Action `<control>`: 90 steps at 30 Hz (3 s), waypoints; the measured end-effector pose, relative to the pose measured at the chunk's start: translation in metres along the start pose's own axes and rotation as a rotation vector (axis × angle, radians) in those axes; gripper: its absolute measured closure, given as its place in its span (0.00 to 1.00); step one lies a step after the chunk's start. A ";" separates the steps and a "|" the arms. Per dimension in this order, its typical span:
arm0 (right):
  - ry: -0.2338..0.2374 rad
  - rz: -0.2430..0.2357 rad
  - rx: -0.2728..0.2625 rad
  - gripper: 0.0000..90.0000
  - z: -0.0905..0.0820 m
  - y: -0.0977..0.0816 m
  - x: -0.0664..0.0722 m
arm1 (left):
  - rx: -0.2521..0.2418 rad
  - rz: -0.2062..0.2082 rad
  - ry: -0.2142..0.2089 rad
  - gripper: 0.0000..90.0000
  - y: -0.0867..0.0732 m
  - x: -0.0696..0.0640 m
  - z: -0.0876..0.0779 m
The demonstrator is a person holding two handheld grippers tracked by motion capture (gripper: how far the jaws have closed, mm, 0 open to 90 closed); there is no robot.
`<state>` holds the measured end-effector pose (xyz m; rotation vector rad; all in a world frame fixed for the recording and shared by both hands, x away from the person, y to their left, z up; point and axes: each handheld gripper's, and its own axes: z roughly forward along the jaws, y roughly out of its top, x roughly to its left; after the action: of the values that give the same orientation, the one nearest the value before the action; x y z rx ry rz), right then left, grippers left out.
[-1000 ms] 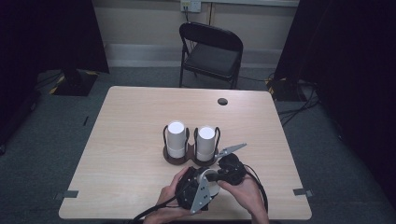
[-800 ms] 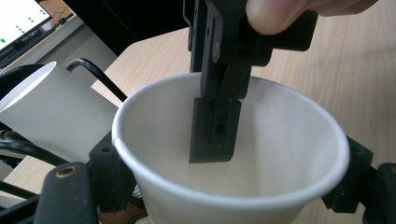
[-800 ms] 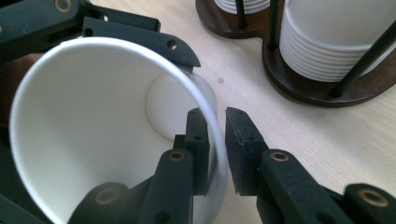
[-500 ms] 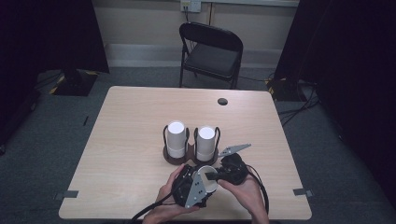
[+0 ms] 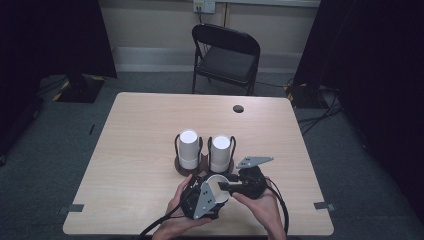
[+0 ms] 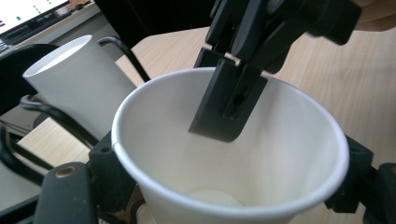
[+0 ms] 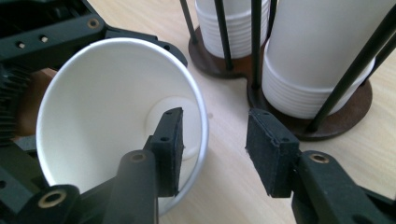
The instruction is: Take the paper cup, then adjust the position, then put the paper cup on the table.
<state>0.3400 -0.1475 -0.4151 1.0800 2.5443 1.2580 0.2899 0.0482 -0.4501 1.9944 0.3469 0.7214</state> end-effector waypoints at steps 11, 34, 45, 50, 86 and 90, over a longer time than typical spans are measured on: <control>0.026 -0.020 -0.161 0.55 -0.005 -0.010 -0.002 | 0.002 -0.066 0.004 0.24 -0.006 0.006 -0.003; -0.027 0.018 -0.422 0.19 -0.019 -0.034 -0.014 | -0.061 -0.257 0.050 0.24 -0.021 0.025 -0.023; -0.171 0.037 -0.487 0.16 -0.023 -0.055 -0.023 | -0.082 -0.313 0.107 0.24 -0.031 0.048 -0.042; -0.232 0.054 -0.486 0.15 -0.019 -0.066 -0.031 | -0.082 -0.330 0.161 0.24 -0.037 0.058 -0.050; -0.380 0.119 -0.516 0.15 -0.006 -0.098 -0.055 | -0.101 -0.446 0.373 0.24 -0.057 0.139 -0.071; -0.384 0.116 -0.516 0.15 -0.006 -0.098 -0.055 | -0.103 -0.488 0.382 0.24 -0.063 0.149 -0.068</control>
<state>0.3244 -0.2259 -0.4944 1.2071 1.7680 1.4515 0.3679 0.2032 -0.4275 1.5759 0.9646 0.7779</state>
